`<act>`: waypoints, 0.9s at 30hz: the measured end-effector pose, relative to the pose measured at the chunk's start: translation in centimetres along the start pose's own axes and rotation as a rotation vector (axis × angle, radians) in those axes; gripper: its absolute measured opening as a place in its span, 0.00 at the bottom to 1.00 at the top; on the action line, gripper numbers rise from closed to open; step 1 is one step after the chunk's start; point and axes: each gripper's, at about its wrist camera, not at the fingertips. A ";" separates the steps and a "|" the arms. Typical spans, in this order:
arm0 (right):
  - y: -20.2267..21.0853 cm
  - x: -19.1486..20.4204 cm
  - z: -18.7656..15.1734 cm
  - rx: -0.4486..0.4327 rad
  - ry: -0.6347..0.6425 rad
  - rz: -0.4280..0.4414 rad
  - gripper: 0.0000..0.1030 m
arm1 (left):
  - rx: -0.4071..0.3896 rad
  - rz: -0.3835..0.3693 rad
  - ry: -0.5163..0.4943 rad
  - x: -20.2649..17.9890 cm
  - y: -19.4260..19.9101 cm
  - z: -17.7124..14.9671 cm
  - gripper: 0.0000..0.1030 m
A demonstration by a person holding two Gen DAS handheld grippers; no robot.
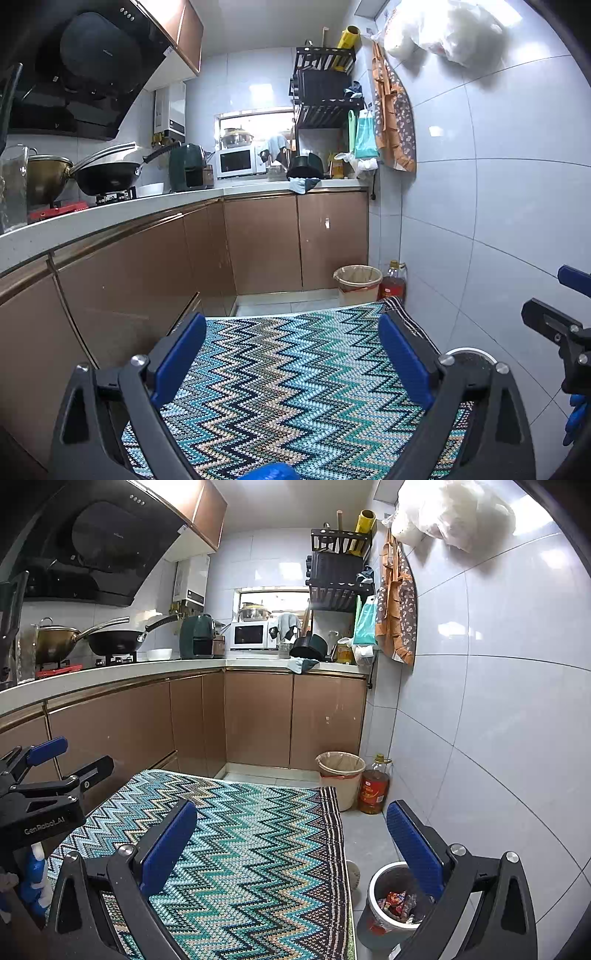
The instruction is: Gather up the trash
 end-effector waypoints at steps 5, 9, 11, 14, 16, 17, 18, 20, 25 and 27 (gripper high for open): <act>0.3 -0.1 0.0 -0.008 0.001 0.002 1.00 | 0.000 0.004 -0.002 -0.2 0.3 0.1 0.92; 0.5 0.0 -0.1 -0.014 -0.007 0.000 1.00 | 0.000 0.007 -0.008 -0.2 0.5 0.1 0.92; 0.6 -0.1 -0.1 -0.015 -0.007 0.000 1.00 | 0.000 0.008 -0.007 -0.2 0.6 0.1 0.92; 0.8 -0.4 0.0 -0.020 -0.014 -0.002 1.00 | -0.003 0.012 -0.004 -0.3 0.8 0.1 0.92; 0.9 -0.5 0.0 -0.025 -0.014 -0.009 1.00 | -0.008 0.014 -0.004 -0.2 1.0 0.0 0.92; 1.1 -0.5 0.0 -0.028 -0.014 -0.013 1.00 | -0.011 0.013 -0.003 -0.2 1.1 0.0 0.92; 1.2 -0.6 0.1 -0.030 -0.014 -0.017 1.00 | -0.011 0.012 -0.002 -0.2 1.2 0.0 0.92; 1.3 -0.7 0.0 -0.032 -0.017 -0.023 1.00 | -0.011 0.010 0.001 0.0 1.2 0.0 0.92; 1.4 -0.7 0.0 -0.033 -0.019 -0.035 1.00 | -0.012 0.013 0.003 0.2 1.3 0.0 0.92; 1.4 -0.8 -0.1 -0.031 -0.018 -0.038 1.00 | -0.013 0.014 0.009 0.2 1.3 -0.1 0.92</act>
Point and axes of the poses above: each gripper's, at about its wrist camera, not at the fingertips, and y roughly against the way its jaws point, x to its left, z to its top
